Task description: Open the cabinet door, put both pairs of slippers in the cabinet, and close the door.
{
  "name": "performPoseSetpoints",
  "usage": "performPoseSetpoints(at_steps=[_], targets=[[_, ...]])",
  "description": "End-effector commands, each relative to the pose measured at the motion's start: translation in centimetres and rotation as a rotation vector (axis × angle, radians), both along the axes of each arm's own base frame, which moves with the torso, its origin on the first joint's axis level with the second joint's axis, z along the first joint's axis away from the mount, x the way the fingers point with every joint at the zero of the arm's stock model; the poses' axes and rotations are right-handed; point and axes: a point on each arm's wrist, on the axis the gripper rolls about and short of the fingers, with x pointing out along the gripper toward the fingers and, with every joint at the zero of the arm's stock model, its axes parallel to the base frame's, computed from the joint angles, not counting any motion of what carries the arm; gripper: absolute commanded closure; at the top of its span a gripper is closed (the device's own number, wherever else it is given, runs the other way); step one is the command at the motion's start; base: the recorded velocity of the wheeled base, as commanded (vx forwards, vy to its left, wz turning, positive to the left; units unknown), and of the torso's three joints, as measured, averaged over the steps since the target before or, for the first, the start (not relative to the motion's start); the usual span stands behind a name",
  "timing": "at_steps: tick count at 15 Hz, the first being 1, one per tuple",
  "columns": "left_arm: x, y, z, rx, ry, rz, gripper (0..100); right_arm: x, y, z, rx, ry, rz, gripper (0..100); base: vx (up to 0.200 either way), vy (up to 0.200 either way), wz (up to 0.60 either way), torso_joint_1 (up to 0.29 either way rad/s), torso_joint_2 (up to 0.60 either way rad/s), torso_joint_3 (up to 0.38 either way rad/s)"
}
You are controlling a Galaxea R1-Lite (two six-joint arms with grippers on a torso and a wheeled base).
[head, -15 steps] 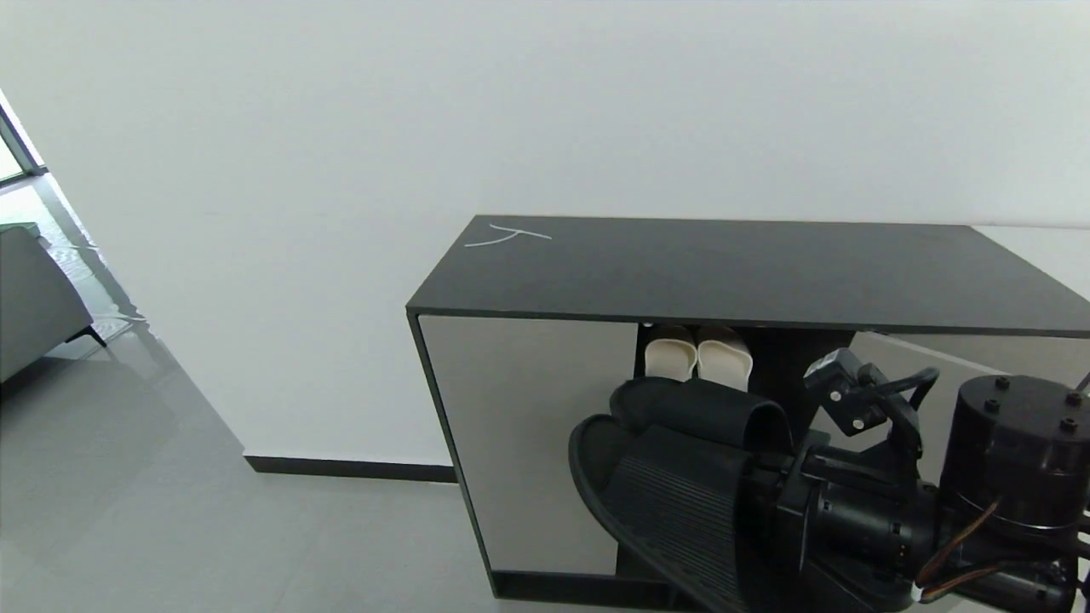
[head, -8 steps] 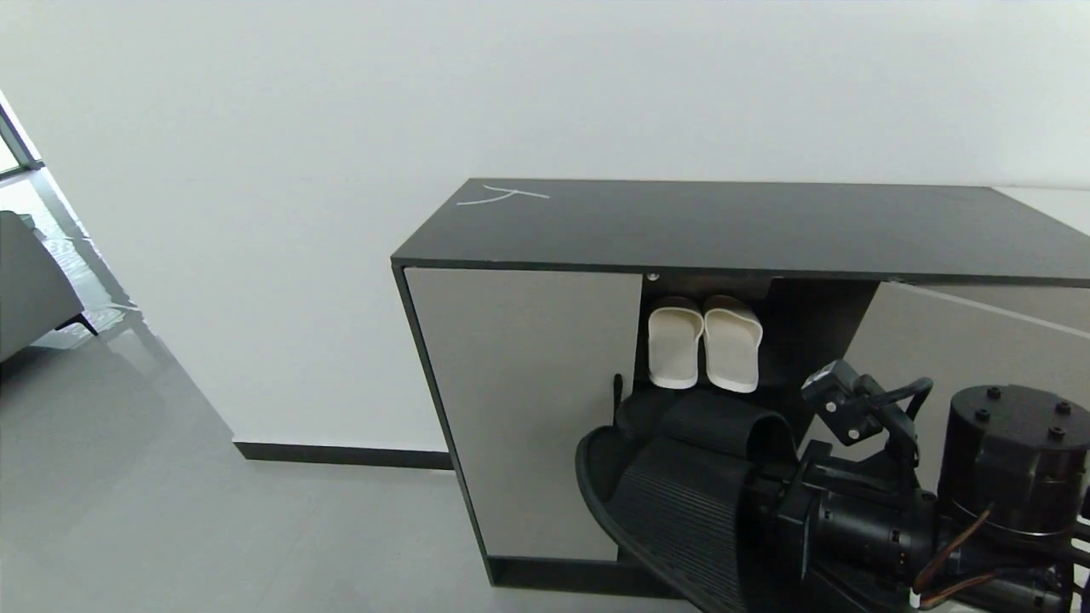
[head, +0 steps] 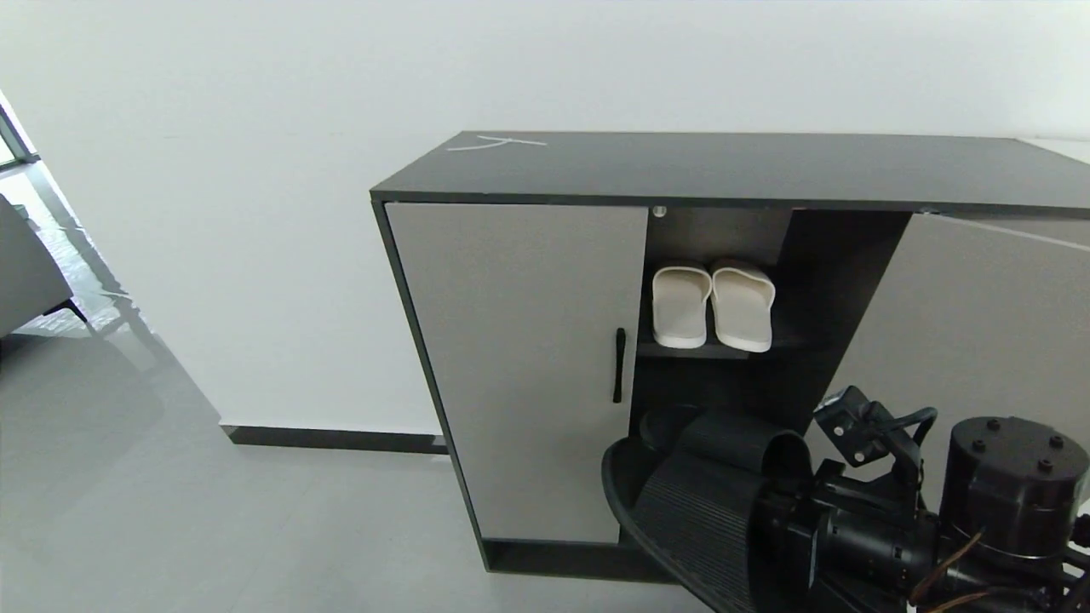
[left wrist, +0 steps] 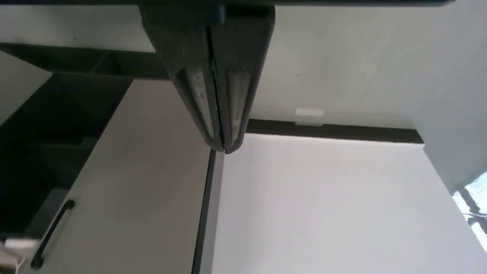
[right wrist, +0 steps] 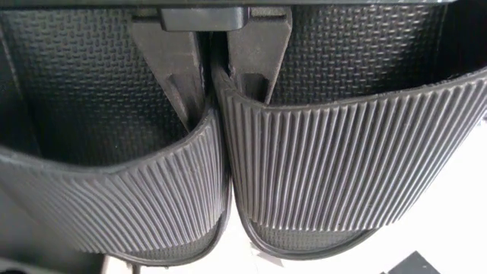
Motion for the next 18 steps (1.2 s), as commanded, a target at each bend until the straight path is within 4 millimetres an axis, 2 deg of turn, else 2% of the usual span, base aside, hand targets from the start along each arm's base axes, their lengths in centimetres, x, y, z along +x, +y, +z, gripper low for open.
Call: performPoseSetpoints(at_steps=[1,4,7,10,12,16,18], targets=[[0.0,0.0,0.0,0.0,0.001,0.001,100,0.6,0.0,-2.7,-0.038,0.048,-0.016,100,0.0,0.0,0.0,-0.159,0.46,0.276],[0.0,0.0,0.0,0.0,0.001,0.001,100,1.4,0.0,-5.3,-0.032,0.034,-0.039,100,0.0,0.0,0.0,-0.157,0.46,0.297],[0.0,0.0,0.0,0.0,0.001,0.001,100,0.9,-0.5,-5.9,-0.093,0.029,-0.034,100,0.0,0.0,0.0,-0.136,0.46,0.312],[0.0,0.0,0.0,0.0,0.001,0.003,100,1.5,-0.8,-6.8,-0.133,0.05,-0.161,100,0.0,0.0,0.0,-0.08,0.3,0.222],[0.0,0.0,0.0,-0.002,0.001,0.003,100,2.8,-0.7,-7.5,-0.143,0.048,-0.228,100,0.0,0.0,0.0,-0.019,0.07,0.041],[0.0,0.0,0.0,-0.002,0.001,0.003,100,7.5,1.1,-8.1,-0.149,-0.062,-0.56,100,0.0,0.0,0.0,0.0,0.0,0.0],[0.0,0.0,0.0,0.0,0.001,0.001,100,9.1,1.6,-8.3,-0.14,-0.096,-0.652,100,0.0,0.0,0.0,0.0,0.0,0.0]])
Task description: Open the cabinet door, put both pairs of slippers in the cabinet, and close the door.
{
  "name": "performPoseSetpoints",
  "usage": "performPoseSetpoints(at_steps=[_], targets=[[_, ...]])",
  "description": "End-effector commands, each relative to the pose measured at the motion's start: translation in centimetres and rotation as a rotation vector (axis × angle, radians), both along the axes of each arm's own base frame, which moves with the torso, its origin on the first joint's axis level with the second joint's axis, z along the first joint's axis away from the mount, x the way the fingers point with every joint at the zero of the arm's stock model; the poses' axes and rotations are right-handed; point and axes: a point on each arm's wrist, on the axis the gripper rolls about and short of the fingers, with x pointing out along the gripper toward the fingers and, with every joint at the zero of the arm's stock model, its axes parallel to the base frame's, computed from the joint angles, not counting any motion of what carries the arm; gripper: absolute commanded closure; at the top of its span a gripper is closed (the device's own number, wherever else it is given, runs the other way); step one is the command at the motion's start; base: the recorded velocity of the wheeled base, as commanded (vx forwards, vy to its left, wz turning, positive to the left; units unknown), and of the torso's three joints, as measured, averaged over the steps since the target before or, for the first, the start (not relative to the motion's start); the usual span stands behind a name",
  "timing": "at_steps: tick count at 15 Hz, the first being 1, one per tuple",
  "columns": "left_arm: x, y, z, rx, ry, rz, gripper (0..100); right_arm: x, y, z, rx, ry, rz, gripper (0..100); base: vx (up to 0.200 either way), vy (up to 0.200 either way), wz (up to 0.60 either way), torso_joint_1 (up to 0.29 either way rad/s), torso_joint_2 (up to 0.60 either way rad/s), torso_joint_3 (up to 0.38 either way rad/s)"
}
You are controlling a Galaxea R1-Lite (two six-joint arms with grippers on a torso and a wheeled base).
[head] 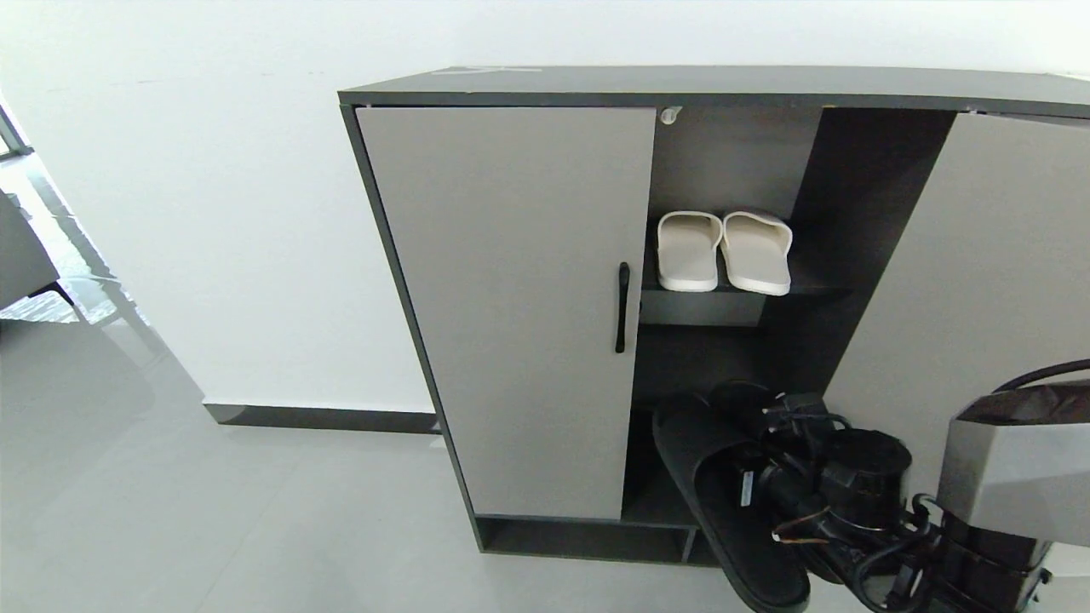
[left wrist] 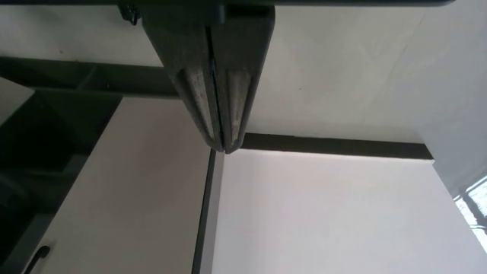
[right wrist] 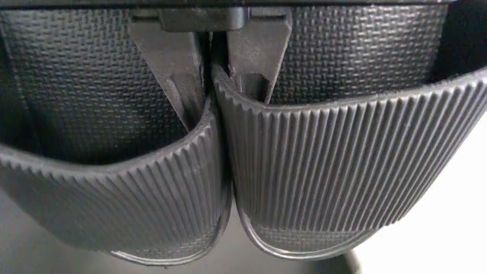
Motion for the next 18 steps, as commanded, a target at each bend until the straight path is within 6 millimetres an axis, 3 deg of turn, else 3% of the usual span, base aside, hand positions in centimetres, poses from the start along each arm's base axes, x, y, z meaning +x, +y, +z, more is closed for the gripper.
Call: performPoseSetpoints(at_steps=[1,6,12,18], targets=[[0.0,0.0,0.0,0.0,0.003,0.0,100,1.9,0.6,-1.2,-0.006,-0.013,-0.057,100,0.0,0.0,0.0,0.0,0.0,0.0],[0.0,0.0,0.0,0.002,0.001,0.0,100,5.1,0.5,-1.0,0.014,-0.087,-0.145,100,0.2,0.0,0.0,-0.002,0.0,0.001],[0.0,0.0,0.0,0.005,0.001,0.0,100,12.2,-0.4,-2.0,-0.007,-0.212,-0.238,100,0.0,0.0,0.0,0.0,0.0,0.0],[0.0,0.0,0.0,0.005,0.001,-0.002,100,16.8,1.2,-1.2,-0.019,-0.197,-0.243,100,0.0,0.0,0.0,0.002,0.0,-0.105]])
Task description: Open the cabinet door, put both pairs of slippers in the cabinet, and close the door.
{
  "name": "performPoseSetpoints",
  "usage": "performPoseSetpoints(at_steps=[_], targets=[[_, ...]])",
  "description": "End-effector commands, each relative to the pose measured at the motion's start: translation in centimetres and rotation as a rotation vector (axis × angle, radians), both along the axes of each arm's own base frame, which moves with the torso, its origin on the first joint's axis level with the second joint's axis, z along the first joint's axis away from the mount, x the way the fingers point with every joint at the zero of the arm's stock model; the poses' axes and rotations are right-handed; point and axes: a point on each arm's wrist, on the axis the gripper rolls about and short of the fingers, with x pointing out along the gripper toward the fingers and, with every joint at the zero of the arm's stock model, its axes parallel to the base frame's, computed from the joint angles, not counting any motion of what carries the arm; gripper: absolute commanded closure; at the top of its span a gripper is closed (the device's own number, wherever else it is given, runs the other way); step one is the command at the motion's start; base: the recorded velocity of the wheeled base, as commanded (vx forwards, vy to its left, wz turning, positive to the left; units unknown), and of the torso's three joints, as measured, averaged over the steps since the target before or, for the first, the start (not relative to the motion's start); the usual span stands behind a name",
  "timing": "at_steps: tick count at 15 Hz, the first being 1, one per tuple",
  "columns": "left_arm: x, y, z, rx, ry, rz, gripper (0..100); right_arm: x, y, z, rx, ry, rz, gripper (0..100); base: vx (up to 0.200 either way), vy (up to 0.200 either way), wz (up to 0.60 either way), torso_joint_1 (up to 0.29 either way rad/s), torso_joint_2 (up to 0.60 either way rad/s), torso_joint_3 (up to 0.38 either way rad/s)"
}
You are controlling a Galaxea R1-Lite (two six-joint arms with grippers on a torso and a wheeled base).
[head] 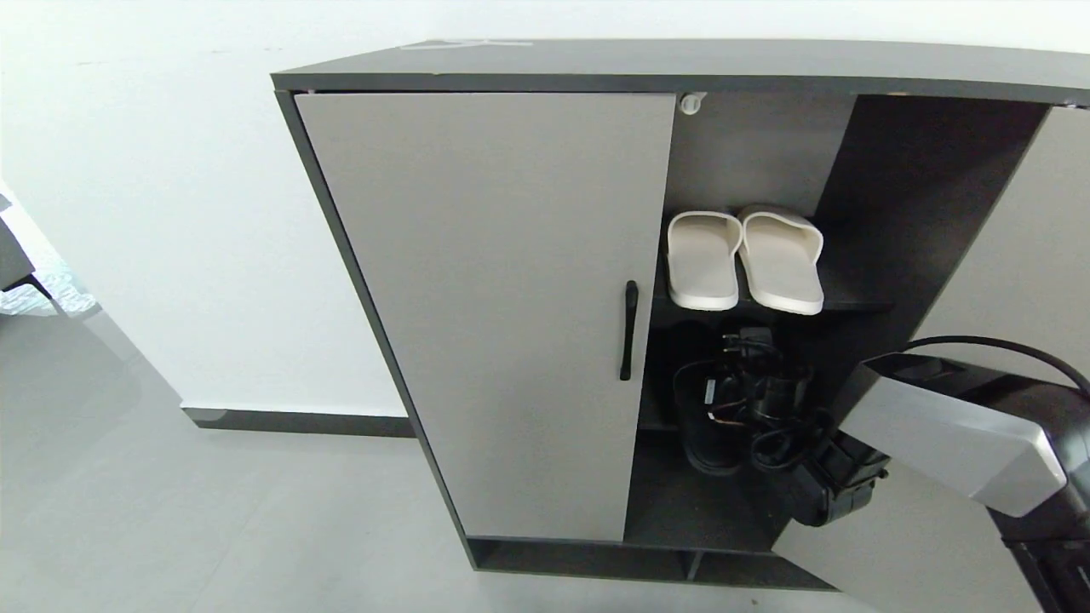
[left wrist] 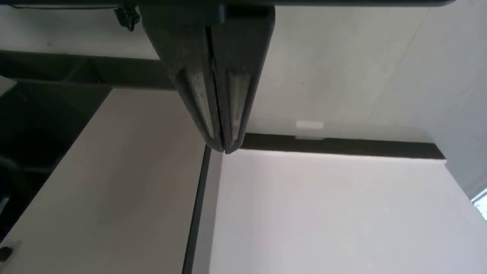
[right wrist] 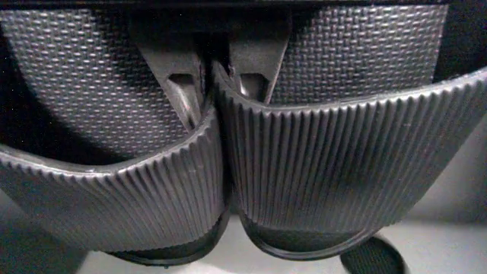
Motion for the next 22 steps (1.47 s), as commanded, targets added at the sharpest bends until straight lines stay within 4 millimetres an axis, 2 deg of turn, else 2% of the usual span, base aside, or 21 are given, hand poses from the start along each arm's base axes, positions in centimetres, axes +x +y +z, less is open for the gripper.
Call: performPoseSetpoints(at_steps=[1,4,7,9,14,15,18,22], targets=[[0.0,0.0,0.0,0.001,0.001,0.001,100,2.4,0.4,0.3,0.007,-0.018,-0.012,100,0.0,0.0,0.0,0.012,0.01,-0.193],[0.0,0.0,0.0,0.001,0.001,0.001,100,4.5,0.7,1.0,0.01,-0.029,-0.024,100,0.0,0.0,0.0,0.001,0.0,-0.17],[0.0,0.0,0.0,0.001,0.001,0.001,100,6.6,0.0,2.0,0.013,-0.053,-0.052,100,0.0,0.0,0.0,0.0,0.0,0.0],[0.0,0.0,0.0,0.001,0.001,0.001,100,7.3,-0.1,2.3,0.012,-0.05,-0.059,100,0.0,0.0,0.0,0.0,0.0,0.0],[0.0,0.0,0.0,0.001,0.001,0.001,100,8.5,0.3,1.1,-0.004,-0.013,-0.062,100,0.0,0.0,0.0,0.0,0.0,0.0],[0.0,0.0,0.0,0.001,0.001,0.001,100,8.5,0.3,1.0,-0.005,-0.01,-0.062,0,0.0,0.0,0.0,0.0,0.0,0.0],[0.0,0.0,0.0,0.001,0.001,0.001,100,8.0,0.3,0.8,-0.01,0.005,-0.061,0,0.0,0.0,0.0,0.0,0.0,0.0],[0.0,0.0,0.0,0.002,0.001,0.001,100,5.0,0.3,2.2,-0.015,0.036,-0.039,0,0.0,0.0,0.0,0.0,0.0,0.0]])
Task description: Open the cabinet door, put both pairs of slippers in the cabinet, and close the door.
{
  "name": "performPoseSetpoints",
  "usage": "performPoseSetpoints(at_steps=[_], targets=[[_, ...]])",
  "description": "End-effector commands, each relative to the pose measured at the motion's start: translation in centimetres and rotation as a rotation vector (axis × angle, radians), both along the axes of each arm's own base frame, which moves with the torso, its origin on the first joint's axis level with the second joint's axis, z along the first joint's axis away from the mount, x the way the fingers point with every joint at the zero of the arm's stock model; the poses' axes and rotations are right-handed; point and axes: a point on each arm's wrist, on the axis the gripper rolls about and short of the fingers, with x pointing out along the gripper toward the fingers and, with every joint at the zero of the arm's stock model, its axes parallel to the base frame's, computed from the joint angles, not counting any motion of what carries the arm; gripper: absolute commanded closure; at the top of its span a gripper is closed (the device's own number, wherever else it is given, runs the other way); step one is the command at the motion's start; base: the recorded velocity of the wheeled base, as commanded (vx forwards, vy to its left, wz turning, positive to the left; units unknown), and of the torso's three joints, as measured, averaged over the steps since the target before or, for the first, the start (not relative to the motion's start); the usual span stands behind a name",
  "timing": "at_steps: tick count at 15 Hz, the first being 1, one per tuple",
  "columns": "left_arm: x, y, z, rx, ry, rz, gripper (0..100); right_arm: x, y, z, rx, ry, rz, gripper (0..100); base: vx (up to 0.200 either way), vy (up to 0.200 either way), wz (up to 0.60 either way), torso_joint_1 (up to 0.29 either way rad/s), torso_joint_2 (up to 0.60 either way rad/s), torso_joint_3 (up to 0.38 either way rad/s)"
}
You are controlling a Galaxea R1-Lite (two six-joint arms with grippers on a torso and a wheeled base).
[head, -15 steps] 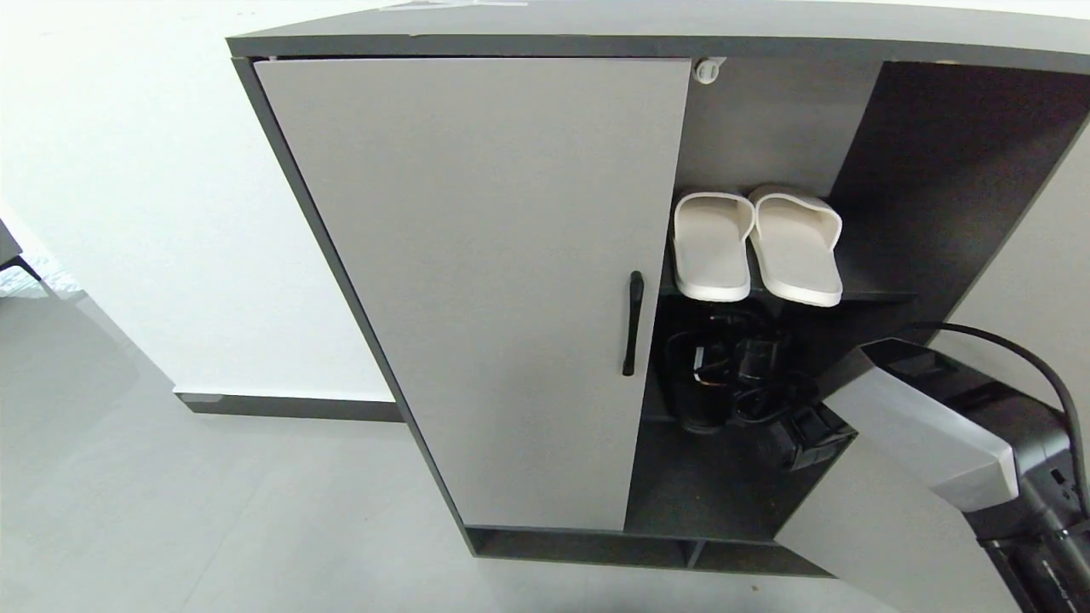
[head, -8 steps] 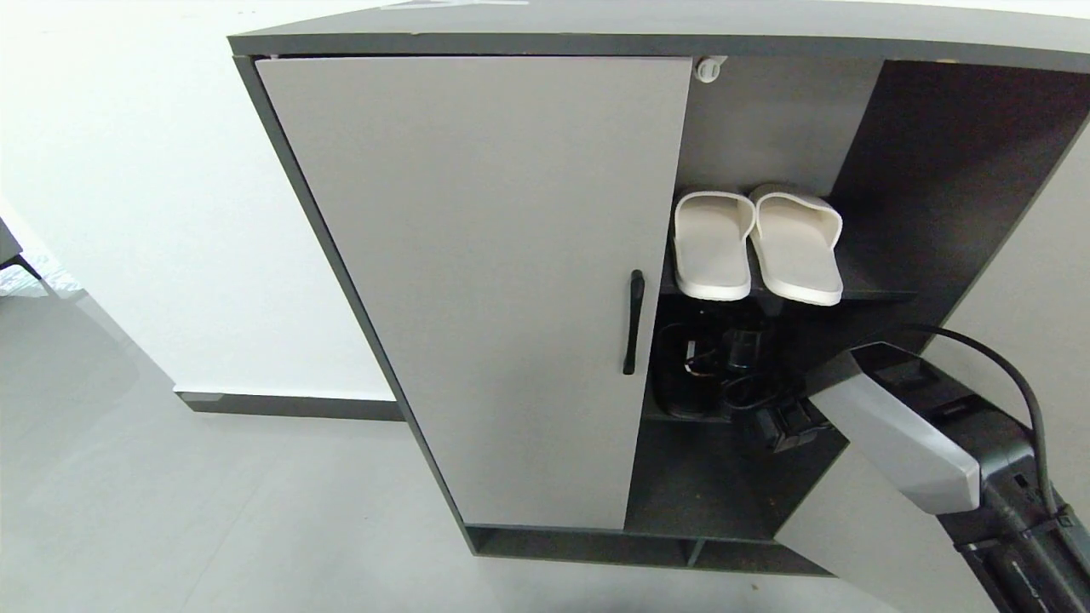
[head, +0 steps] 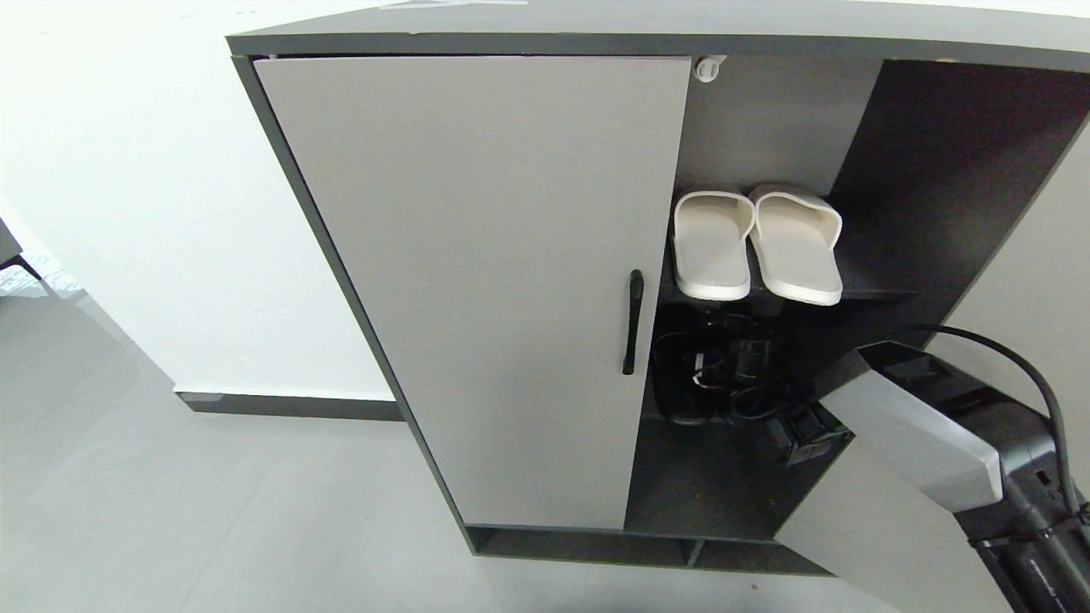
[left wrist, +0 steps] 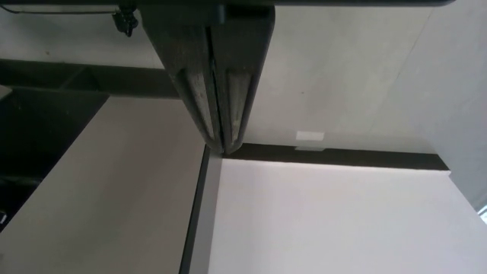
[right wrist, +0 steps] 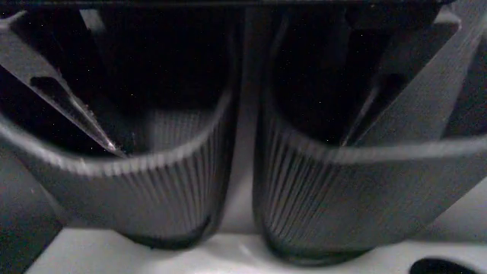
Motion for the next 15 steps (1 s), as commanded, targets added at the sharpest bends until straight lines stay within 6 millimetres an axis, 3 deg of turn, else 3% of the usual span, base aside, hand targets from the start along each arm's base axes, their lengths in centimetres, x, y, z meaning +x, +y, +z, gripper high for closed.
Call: performPoseSetpoints(at_steps=[1,6,10,11,14,15], targets=[[0.0,0.0,0.0,0.0,0.001,0.001,100,-1.9,-0.2,2.1,0.007,-0.018,0.011,0,0.0,0.0,0.0,0.0,0.0,0.0],[0.0,0.0,0.0,0.002,0.001,-0.001,100,-7.1,0.0,2.8,0.04,-0.056,0.062,0,0.0,0.0,0.0,0.0,0.0,0.0],[0.0,0.0,0.0,0.002,0.001,-0.001,100,-13.6,-0.2,5.4,0.05,-0.065,0.177,0,-0.2,0.0,0.0,0.002,0.0,0.001],[0.0,0.0,0.0,0.002,0.001,-0.001,100,-16.3,-0.8,6.7,0.067,-0.066,0.224,0,-0.2,0.0,0.0,0.007,0.0,0.002],[0.0,0.0,0.0,0.002,0.001,-0.002,100,-21.2,-2.2,8.7,0.104,-0.056,0.313,0,-0.2,0.0,0.0,-0.002,0.0,-0.001],[0.0,0.0,0.0,0.002,0.001,-0.001,100,-22.9,-2.8,9.3,0.106,-0.055,0.353,100,-0.2,0.0,0.0,-0.002,0.0,0.007]])
